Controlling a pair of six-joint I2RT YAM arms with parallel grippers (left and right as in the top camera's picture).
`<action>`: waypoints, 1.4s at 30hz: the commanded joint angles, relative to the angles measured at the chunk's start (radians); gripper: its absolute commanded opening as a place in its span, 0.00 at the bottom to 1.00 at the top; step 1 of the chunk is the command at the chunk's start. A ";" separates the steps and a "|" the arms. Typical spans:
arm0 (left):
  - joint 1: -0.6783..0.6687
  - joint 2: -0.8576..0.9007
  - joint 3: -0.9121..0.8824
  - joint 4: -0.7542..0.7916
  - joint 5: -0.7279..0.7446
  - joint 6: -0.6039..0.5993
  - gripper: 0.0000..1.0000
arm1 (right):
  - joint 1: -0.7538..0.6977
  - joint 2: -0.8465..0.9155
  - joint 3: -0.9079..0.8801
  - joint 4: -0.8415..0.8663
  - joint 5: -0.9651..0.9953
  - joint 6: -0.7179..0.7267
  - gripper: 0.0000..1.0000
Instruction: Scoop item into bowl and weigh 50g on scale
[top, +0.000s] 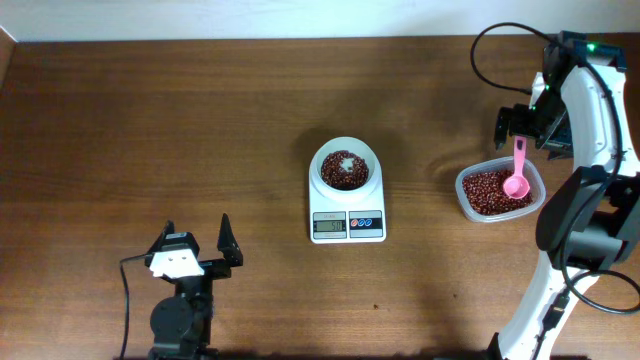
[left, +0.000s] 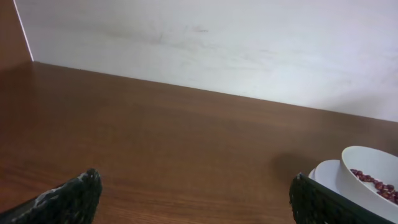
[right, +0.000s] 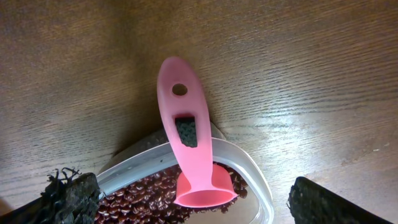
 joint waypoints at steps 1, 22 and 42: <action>0.008 -0.009 -0.001 -0.005 -0.008 0.032 0.99 | 0.003 -0.010 -0.002 0.000 0.008 0.007 0.99; 0.008 -0.009 -0.001 -0.005 -0.007 0.032 0.99 | -0.001 -0.541 -0.002 0.003 0.008 0.007 0.99; 0.008 -0.009 -0.001 -0.005 -0.008 0.032 0.99 | 0.072 -1.247 -0.776 0.750 -0.029 -0.091 0.99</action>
